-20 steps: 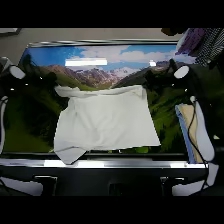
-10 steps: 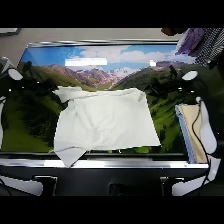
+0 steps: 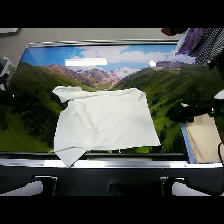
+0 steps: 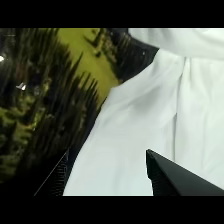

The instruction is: Fold the clothes and pants, and hang the long-sleeved shirts on hangers.

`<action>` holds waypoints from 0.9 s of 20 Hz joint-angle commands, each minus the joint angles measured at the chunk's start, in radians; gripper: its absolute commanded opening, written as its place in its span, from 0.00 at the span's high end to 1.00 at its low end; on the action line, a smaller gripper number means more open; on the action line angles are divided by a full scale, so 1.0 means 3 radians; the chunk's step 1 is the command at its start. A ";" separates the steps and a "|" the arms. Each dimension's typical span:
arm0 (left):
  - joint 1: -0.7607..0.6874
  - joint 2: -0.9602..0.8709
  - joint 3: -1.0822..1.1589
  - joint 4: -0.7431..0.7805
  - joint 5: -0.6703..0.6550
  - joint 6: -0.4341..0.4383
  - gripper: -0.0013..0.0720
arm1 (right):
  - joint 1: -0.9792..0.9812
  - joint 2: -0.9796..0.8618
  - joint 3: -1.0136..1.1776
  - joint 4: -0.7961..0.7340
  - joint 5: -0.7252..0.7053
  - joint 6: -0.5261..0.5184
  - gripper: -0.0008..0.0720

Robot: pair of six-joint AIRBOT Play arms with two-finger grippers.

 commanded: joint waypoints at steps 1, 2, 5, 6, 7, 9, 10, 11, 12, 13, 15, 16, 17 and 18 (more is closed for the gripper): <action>0.0089 0.0299 -0.0493 0.0015 0.0036 0.0045 0.25 | -0.0160 0.0205 -0.0763 -0.0083 -0.0217 -0.0182 0.50; 0.0089 0.0295 -0.0557 0.0024 0.0034 0.0079 0.25 | -0.0160 0.0205 -0.0896 -0.0060 -0.0317 -0.0229 0.49; 0.0089 0.0282 -0.0666 0.0024 0.0032 0.0136 0.25 | -0.0160 0.0205 -0.1199 -0.0131 -0.0535 -0.0357 0.49; 0.0089 0.0281 -0.0674 0.0023 0.0025 0.0136 0.25 | -0.0160 0.0205 -0.1261 -0.0165 -0.0584 -0.0362 0.49; 0.0089 0.0281 -0.0676 0.0022 0.0023 0.0136 0.25 | -0.0160 0.0205 -0.1320 -0.0186 -0.0624 -0.0375 0.46; 0.0085 0.0281 -0.0676 0.0024 0.0023 0.0137 0.25 | -0.0160 0.0205 -0.1443 -0.0169 -0.0659 -0.0398 0.46; 0.0086 0.0281 -0.0675 0.0019 0.0008 0.0123 0.25 | -0.0160 0.0205 -0.1513 -0.0168 -0.0666 -0.0399 0.46; 0.0085 0.0281 -0.0676 0.0020 -0.0029 0.0097 0.25 | -0.0154 0.0205 -0.1578 -0.0141 -0.0670 -0.0412 0.46; 0.0086 0.0285 -0.0683 0.0019 -0.0067 0.0098 0.24 | -0.0146 0.0205 -0.1643 -0.0055 -0.0674 -0.0429 0.46; 0.0095 0.0292 -0.0685 0.0022 -0.0094 0.0113 0.24 | -0.0140 0.0205 -0.1709 0.0025 -0.0684 -0.0468 0.45; 0.0177 0.0329 -0.0699 0.0020 -0.0112 0.0125 0.24 | -0.0081 0.0205 -0.1826 0.0081 -0.0729 -0.0497 0.43; 0.0254 0.0369 -0.0746 0.0020 -0.0103 0.0127 0.24 | -0.0028 0.0205 -0.1860 0.0106 -0.0777 -0.0497 0.43; 0.0361 0.0432 -0.0846 0.0019 -0.0084 0.0165 0.24 | 0.0032 0.0205 -0.1877 0.0127 -0.0828 -0.0498 0.43; 0.0479 0.0507 -0.0989 -0.0005 -0.0058 0.0256 0.24 | 0.0103 0.0205 -0.1878 0.0142 -0.0889 -0.0497 0.51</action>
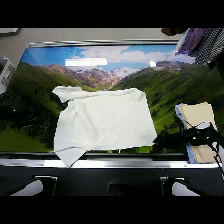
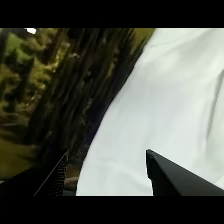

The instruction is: Fold the clothes and pants, and hang the long-sleeved shirts on hangers.

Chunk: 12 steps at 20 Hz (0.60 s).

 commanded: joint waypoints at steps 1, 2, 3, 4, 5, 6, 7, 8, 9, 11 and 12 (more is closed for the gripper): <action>0.0340 0.0206 -0.0384 -0.0092 0.0053 0.0247 0.24 | 0.0183 -0.0006 -0.0092 0.0031 -0.0287 -0.0027 0.67; 0.0492 0.0294 -0.0627 -0.0253 0.0109 0.0421 0.24 | 0.0200 -0.0005 -0.0092 0.0039 -0.0324 -0.0025 0.86; 0.0638 0.0373 -0.0879 -0.0470 0.0169 0.0645 0.24 | 0.0198 -0.0004 -0.0092 0.0056 -0.0334 -0.0024 0.95; 0.0749 0.0430 -0.1099 -0.0656 0.0226 0.0838 0.24 | 0.0200 0.0003 -0.0092 0.0055 -0.0326 -0.0027 0.95; 0.0832 0.0468 -0.1303 -0.0833 0.0282 0.1030 0.24 | 0.0198 0.0014 -0.0092 0.0053 -0.0315 -0.0025 0.95; 0.0868 0.0482 -0.1457 -0.0955 0.0345 0.1150 0.24 | 0.0200 0.0048 -0.0092 0.0055 -0.0299 -0.0024 0.95; 0.0871 0.0478 -0.1591 -0.1033 0.0413 0.1250 0.24 | 0.0200 0.0097 -0.0092 0.0056 -0.0284 -0.0010 0.95; 0.0855 0.0478 -0.1703 -0.1104 0.0505 0.1315 0.24 | 0.0200 0.0159 -0.0092 0.0055 -0.0262 0.0000 0.95; 0.0839 0.0478 -0.1799 -0.1143 0.0563 0.1373 0.24 | 0.0200 0.0223 -0.0092 0.0056 -0.0237 0.0001 0.95; 0.0793 0.0477 -0.1963 -0.1157 0.0678 0.1401 0.24 | 0.0200 0.0360 -0.0092 0.0056 -0.0216 0.0067 0.95; 0.0786 0.0472 -0.2008 -0.1160 0.0743 0.1428 0.25 | 0.0200 0.0432 -0.0092 0.0058 -0.0216 0.0090 0.95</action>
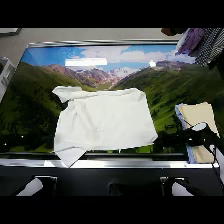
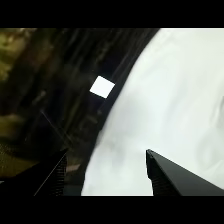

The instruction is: Fold the clothes and pants, and hang the long-sleeved shirts on hangers.

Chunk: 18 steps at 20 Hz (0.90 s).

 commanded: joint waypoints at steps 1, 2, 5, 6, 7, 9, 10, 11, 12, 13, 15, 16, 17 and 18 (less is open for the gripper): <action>-0.0003 -0.0001 -0.0277 -0.0145 0.0263 0.0219 0.25 | 0.0004 0.0233 0.0004 0.0079 0.0136 0.0085 0.95; -0.0017 -0.0015 -0.0294 -0.0145 0.0282 0.0273 0.25 | 0.0004 0.0294 0.0004 0.0097 0.0142 0.0089 0.95; -0.0126 -0.0089 -0.0315 -0.0160 0.0347 0.0332 0.25 | 0.0004 0.0450 0.0004 0.0127 0.0145 0.0136 0.95; -0.0178 -0.0108 -0.0315 -0.0212 0.0387 0.0340 0.25 | 0.0004 0.0501 0.0004 0.0136 0.0154 0.0155 0.95; -0.0249 -0.0122 -0.0314 -0.0261 0.0440 0.0338 0.25 | 0.0004 0.0543 0.0004 0.0153 0.0172 0.0160 0.95; -0.0403 -0.0168 -0.0314 -0.0300 0.0497 0.0336 0.30 | 0.0004 0.0608 0.0004 0.0178 0.0206 0.0163 0.95; -0.0483 -0.0211 -0.0314 -0.0304 0.0496 0.0334 0.30 | 0.0004 0.0635 0.0004 0.0188 0.0212 0.0178 0.95; -0.0543 -0.0257 -0.0315 -0.0304 0.0490 0.0322 0.40 | 0.0004 0.0660 0.0004 0.0205 0.0219 0.0189 0.95; -0.0587 -0.0292 -0.0314 -0.0314 0.0486 0.0322 0.61 | 0.0004 0.0690 0.0004 0.0209 0.0220 0.0215 0.95; -0.0598 -0.0301 -0.0313 -0.0342 0.0486 0.0323 0.88 | 0.0004 0.0726 0.0004 0.0229 0.0229 0.0223 0.95; -0.0580 -0.0282 -0.0291 -0.0506 0.0479 0.0323 0.97 | 0.0004 0.0786 0.0004 0.0360 0.0287 0.0221 0.96; -0.0576 -0.0272 -0.0254 -0.0596 0.0462 0.0324 0.97 | 0.0004 0.0806 0.0004 0.0464 0.0308 0.0220 0.96; -0.0577 -0.0256 -0.0186 -0.0682 0.0427 0.0323 0.97 | 0.0008 0.0821 0.0006 0.0632 0.0309 0.0191 0.96; -0.0577 -0.0234 -0.0092 -0.0782 0.0373 0.0310 0.97 | 0.0008 0.0823 0.0036 0.0796 0.0300 0.0134 0.96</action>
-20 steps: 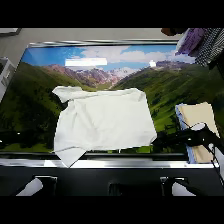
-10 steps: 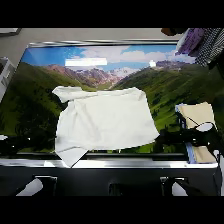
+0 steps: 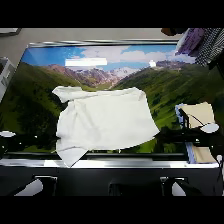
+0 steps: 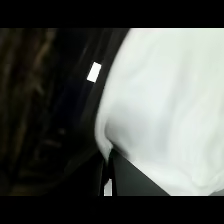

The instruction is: Fold the clothes and pants, and hang the long-sleeved shirts on hangers.

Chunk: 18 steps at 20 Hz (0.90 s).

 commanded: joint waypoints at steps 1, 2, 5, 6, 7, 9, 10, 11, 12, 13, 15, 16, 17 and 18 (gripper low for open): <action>-0.0023 0.0056 0.0249 -0.0359 -0.0164 -0.0078 0.97 | 0.0005 0.0052 0.0100 0.0507 -0.0013 -0.0099 0.96; -0.0039 0.0104 0.0407 -0.0394 -0.0203 -0.0137 0.97 | 0.0005 0.0051 0.0212 0.0590 -0.0067 -0.0108 0.96; -0.0148 0.0305 0.1024 -0.0385 -0.0216 -0.0384 0.97 | 0.0149 0.0051 0.0813 0.0596 -0.0296 -0.0065 0.96; -0.0183 0.0366 0.1287 -0.0375 -0.0209 -0.0495 0.97 | 0.0317 0.0051 0.1073 0.0450 -0.0423 0.0023 0.96; -0.0203 0.0413 0.1550 -0.0375 -0.0209 -0.0593 0.97 | 0.0487 0.0051 0.1338 0.0206 -0.0570 0.0205 0.96; -0.0224 0.0483 0.2158 -0.0342 -0.0203 -0.0779 0.97 | 0.0799 0.0051 0.1940 -0.0366 -0.0819 0.0617 0.96; -0.0224 0.0514 0.2509 -0.0296 -0.0207 -0.0874 0.97 | 0.0902 0.0051 0.2267 -0.0610 -0.0839 0.0738 0.96; -0.0225 0.0549 0.2873 -0.0225 -0.0212 -0.0984 0.97 | 0.0980 0.0052 0.2640 -0.0843 -0.0821 0.0871 0.96; -0.0224 0.0598 0.3208 -0.0131 -0.0210 -0.1090 0.97 | 0.1024 0.0052 0.3034 -0.1026 -0.0758 0.0973 0.96; -0.0224 0.0654 0.3541 -0.0017 -0.0215 -0.1204 0.97 | 0.1022 0.0055 0.3395 -0.1085 -0.0669 0.0992 0.96; -0.0224 0.0814 0.4177 0.0337 -0.0270 -0.1450 0.97 | 0.1022 0.0106 0.4093 -0.1205 -0.0495 0.1017 0.96; -0.0224 0.0926 0.4453 0.0571 -0.0326 -0.1583 0.97 | 0.1022 0.0156 0.4392 -0.1221 -0.0407 0.1017 0.96; -0.0224 0.1048 0.4665 0.0829 -0.0371 -0.1713 0.97 | 0.1022 0.0221 0.4623 -0.1259 -0.0328 0.1029 0.96; -0.0224 0.1180 0.4802 0.1074 -0.0395 -0.1845 0.97 | 0.1022 0.0309 0.4815 -0.1286 -0.0257 0.1041 0.96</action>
